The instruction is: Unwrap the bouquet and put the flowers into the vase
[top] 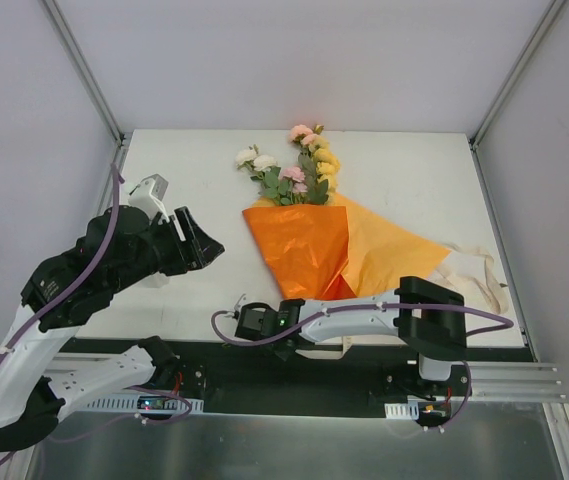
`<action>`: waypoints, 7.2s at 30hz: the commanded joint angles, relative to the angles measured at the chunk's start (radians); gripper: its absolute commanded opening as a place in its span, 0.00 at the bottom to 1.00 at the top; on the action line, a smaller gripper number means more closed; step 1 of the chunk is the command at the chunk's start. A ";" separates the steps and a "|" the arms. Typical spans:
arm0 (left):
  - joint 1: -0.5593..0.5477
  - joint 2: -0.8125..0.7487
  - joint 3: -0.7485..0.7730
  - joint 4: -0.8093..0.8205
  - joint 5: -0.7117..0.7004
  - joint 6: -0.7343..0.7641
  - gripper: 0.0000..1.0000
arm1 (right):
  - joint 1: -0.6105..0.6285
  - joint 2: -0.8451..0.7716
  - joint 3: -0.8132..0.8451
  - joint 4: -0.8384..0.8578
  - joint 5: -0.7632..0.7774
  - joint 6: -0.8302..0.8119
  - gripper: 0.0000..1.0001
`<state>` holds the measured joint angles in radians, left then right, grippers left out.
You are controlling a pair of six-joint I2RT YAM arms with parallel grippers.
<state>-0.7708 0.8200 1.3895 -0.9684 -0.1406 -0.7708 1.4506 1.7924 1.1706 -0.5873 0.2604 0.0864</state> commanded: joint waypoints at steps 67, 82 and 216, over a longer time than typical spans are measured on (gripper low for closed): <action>0.005 0.346 0.286 -0.007 0.113 0.208 0.68 | -1.090 -0.203 0.144 -0.057 -0.728 -0.010 0.93; 0.005 0.332 0.287 -0.026 0.095 0.197 0.69 | -0.989 -0.047 0.179 -0.161 -0.466 -0.079 0.93; 0.225 0.380 0.315 -0.087 0.360 0.211 0.71 | -0.869 0.161 0.668 0.258 -0.657 0.072 0.00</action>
<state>-0.5728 1.1942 1.6413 -1.0512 0.1493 -0.5076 0.6617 2.2181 1.9446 -0.6281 -0.1028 -0.0601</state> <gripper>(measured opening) 0.712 0.025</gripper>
